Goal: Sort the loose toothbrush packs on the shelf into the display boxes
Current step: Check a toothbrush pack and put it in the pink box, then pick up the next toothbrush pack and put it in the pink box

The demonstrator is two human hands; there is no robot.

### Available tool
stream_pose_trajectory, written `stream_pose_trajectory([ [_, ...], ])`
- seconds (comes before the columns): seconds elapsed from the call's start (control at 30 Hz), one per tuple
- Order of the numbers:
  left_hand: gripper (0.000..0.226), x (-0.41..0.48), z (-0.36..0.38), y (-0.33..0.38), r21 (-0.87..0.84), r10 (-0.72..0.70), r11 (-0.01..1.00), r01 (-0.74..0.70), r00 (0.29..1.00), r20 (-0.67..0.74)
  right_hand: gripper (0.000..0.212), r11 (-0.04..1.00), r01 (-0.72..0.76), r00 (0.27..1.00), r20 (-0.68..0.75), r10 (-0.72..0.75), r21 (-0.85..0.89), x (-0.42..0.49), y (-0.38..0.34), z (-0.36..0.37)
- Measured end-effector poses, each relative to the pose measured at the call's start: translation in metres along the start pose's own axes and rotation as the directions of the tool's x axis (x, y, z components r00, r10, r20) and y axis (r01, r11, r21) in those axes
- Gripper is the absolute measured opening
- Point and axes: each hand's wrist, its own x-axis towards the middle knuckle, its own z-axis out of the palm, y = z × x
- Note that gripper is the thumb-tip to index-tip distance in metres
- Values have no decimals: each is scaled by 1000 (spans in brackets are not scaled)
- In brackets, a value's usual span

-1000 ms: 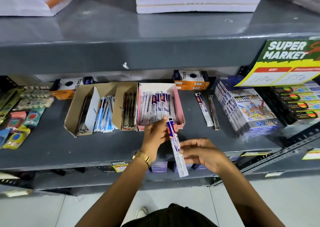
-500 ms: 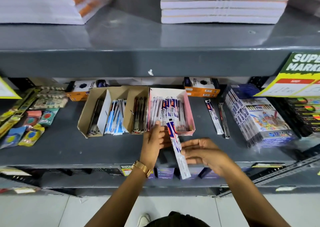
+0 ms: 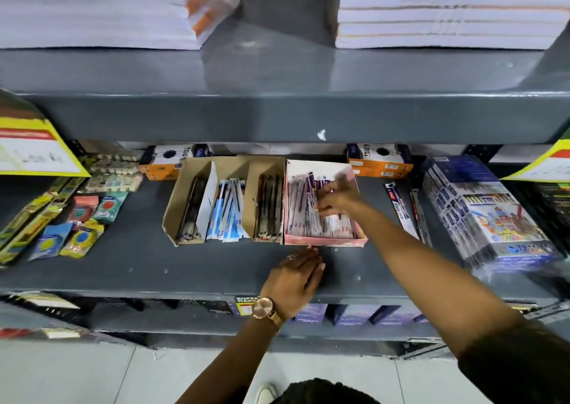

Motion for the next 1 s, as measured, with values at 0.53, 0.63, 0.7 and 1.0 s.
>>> stream_pose_trajectory([
  [0.53, 37, 12, 38, 44, 24, 225, 973, -230, 965, 135, 34, 642, -240, 833, -494, -250, -728, -27, 59, -102],
  [0.63, 37, 14, 42, 44, -5, 196, 980, -197, 972, 133, 34, 536, -277, 843, -470, -264, -798, -25, 69, -97],
  [0.7, 35, 14, 42, 42, -19, 193, 981, -192, 974, 121, 33, 487, -286, 840, -461, -286, -825, -24, 70, -95],
  [1.0, 30, 14, 39, 40, -129, 185, 976, -176, 980, 65, 30, 836, -179, 819, -550, -166, -519, -26, 58, -112],
])
